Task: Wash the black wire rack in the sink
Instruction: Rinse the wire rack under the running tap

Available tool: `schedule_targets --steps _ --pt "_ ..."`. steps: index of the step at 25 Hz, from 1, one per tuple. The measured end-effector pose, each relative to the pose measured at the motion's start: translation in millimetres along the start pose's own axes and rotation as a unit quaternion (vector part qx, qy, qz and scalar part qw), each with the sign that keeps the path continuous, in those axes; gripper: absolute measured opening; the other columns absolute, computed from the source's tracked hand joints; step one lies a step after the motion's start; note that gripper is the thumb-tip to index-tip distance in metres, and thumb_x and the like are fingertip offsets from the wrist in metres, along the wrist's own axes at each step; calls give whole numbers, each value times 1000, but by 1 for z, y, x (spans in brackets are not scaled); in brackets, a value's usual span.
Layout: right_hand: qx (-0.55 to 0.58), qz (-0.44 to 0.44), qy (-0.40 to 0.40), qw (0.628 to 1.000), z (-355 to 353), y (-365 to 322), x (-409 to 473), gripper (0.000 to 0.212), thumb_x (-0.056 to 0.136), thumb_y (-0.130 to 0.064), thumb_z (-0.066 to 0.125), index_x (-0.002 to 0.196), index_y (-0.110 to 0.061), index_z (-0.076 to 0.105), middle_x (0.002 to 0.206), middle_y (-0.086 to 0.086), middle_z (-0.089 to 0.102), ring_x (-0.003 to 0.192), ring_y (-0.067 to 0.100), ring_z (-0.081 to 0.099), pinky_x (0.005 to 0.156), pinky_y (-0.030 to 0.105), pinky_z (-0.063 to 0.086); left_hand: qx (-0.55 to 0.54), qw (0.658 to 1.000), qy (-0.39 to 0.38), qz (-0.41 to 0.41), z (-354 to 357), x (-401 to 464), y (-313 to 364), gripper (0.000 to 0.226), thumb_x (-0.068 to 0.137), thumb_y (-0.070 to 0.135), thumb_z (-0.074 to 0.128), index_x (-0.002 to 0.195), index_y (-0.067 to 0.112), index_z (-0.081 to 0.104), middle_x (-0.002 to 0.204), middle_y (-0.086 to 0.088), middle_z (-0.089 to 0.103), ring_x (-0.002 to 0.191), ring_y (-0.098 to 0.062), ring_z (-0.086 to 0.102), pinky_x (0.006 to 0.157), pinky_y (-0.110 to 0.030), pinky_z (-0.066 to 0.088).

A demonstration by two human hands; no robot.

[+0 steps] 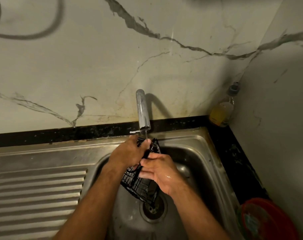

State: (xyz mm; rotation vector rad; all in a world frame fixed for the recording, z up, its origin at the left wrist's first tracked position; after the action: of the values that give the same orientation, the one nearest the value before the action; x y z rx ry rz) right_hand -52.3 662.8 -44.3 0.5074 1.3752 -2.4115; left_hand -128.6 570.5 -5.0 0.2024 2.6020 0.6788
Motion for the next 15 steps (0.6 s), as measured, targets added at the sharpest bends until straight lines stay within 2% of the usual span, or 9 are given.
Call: schedule_targets --steps 1,2,5,7,9,11,12,13,15 --pt "2 2 -1 1000 1 2 0 21 95 3 57 114 2 66 106 20 73 99 31 72 78 37 59 43 999 18 7 0 0 -3 45 105 56 38 141 33 50 131 -8 67 116 -28 66 101 -45 50" --pt "3 0 2 1000 1 5 0 22 95 2 58 115 2 66 105 19 74 99 31 72 78 38 59 36 999 28 20 1 0 -6 42 107 48 38 145 34 48 138 -9 63 121 -30 62 106 -47 46" --pt "8 -5 17 1000 3 7 1 23 96 1 56 117 -1 66 104 17 74 96 30 73 77 40 59 -51 995 44 75 6 -5 -8 40 108 31 44 147 38 51 157 -6 45 136 -27 51 115 -39 40" --pt "2 -11 27 1000 3 7 0 23 98 0 53 117 -5 66 101 17 74 93 32 73 77 45 60 -65 993 57 78 10 -12 -11 41 108 29 46 147 40 51 165 -8 32 150 -26 35 119 -37 30" --pt "-11 -13 47 999 2 5 -3 21 99 -3 51 116 -4 64 92 19 74 82 33 73 74 50 60 -56 993 62 77 13 -13 -12 42 108 32 44 150 39 48 168 -8 23 155 -24 20 125 -39 20" --pt "-40 -20 54 998 3 2 -8 20 101 -6 47 103 4 65 75 17 67 61 28 66 59 41 57 2 994 57 98 18 -12 -10 47 109 40 37 156 34 37 170 -1 17 158 -21 9 128 -49 11" --pt "-55 -22 56 997 3 -1 -11 24 102 -8 45 98 6 64 68 14 62 56 24 60 51 36 52 8 993 46 106 20 -11 -9 50 109 44 33 157 33 34 169 2 19 157 -20 11 127 -53 11" --pt "-71 -22 58 996 2 -3 -12 26 102 -9 44 96 7 63 65 12 58 53 22 54 47 33 46 -8 993 36 110 21 -9 -8 52 108 47 30 158 33 33 167 3 27 155 -20 22 126 -54 14" --pt "-139 -11 57 989 -5 -7 -13 27 102 -10 42 95 5 64 62 9 56 51 20 49 44 30 38 -53 991 39 117 18 -8 -9 52 106 50 29 157 37 34 156 5 46 139 -16 47 122 -43 28"
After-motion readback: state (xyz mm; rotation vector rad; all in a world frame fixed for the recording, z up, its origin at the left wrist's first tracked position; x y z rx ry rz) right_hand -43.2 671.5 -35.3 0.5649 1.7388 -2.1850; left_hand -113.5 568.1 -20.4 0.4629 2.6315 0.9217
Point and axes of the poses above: each hand's wrist, its own x-axis towards the middle knuckle, its own z-axis out of the palm, y = z × x, the point moved 7 cm from there along x, towards the middle knuckle
